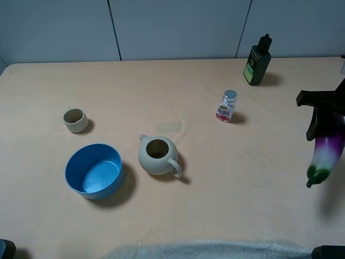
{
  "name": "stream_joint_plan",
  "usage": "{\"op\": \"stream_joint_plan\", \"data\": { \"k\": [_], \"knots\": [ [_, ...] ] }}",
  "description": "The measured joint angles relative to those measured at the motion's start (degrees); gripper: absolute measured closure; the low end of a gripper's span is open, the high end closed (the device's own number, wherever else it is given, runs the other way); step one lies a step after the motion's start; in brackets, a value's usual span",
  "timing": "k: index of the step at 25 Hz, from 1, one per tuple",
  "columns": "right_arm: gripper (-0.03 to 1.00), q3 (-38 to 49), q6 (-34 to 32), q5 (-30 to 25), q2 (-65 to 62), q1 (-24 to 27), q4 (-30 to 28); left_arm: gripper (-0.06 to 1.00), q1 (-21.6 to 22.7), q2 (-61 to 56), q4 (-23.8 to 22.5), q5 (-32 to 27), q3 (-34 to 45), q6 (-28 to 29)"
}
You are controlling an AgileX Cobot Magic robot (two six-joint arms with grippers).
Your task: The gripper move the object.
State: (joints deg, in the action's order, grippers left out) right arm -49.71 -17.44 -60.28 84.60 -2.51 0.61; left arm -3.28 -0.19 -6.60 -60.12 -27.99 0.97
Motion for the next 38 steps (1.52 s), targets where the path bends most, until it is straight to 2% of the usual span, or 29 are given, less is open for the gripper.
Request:
{"op": "stream_joint_plan", "data": {
  "k": [5, 15, 38],
  "knots": [
    [0.59, -5.6, 1.6, -4.7, 0.0, -1.1, 0.4, -0.05, 0.0, 0.0, 0.0, 0.0, 0.0, 0.0],
    [0.59, -17.0, 1.0, -9.0, 0.2, -9.9, -1.5, -0.05, 0.0, 0.0, 0.0, 0.0, 0.0, 0.0],
    [0.59, -40.5, 0.2, -9.3, 13.7, -25.6, -1.5, -0.05, 0.0, 0.0, 0.0, 0.0, 0.0, 0.0]
  ]
}}
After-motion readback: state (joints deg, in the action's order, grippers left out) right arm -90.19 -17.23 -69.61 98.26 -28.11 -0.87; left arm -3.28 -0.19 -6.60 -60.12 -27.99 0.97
